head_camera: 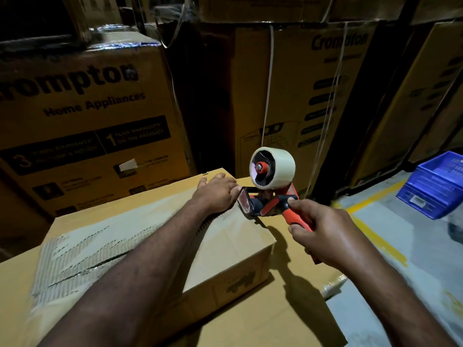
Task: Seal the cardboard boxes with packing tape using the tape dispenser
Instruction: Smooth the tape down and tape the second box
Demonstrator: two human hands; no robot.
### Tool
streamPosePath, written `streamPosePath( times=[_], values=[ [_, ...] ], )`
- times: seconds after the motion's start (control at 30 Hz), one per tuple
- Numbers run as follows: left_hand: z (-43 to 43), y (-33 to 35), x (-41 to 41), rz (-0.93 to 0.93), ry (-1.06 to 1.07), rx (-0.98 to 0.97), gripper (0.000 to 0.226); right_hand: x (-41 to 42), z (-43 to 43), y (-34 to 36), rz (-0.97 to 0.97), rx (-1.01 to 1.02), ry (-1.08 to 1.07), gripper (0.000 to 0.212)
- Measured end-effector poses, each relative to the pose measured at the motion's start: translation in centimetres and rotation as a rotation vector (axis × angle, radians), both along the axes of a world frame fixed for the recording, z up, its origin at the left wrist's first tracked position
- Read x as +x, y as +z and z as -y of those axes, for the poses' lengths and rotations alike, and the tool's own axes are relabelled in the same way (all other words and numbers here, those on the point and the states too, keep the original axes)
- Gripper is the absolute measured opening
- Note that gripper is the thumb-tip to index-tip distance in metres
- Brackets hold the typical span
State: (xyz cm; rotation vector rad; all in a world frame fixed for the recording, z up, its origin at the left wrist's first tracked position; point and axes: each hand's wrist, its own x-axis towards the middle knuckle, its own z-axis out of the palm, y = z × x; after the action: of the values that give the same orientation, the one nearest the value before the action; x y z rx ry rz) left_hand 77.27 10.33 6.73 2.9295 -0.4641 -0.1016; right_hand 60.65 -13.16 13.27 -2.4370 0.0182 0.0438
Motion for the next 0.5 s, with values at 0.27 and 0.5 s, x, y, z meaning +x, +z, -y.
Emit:
streamPosePath(
  times=[0.27, 0.5],
  values=[
    [0.3, 0.2, -0.3, -0.027, 0.029, 0.020, 0.053, -2.9, 0.9, 2.1, -0.023, -0.157, 0.046, 0.054],
    [1.3, 0.8, -1.6, -0.057, 0.019, -0.014, 0.050, -3.9, 2.0, 3.3, -0.081, -0.119, 0.036, 0.053]
  ],
)
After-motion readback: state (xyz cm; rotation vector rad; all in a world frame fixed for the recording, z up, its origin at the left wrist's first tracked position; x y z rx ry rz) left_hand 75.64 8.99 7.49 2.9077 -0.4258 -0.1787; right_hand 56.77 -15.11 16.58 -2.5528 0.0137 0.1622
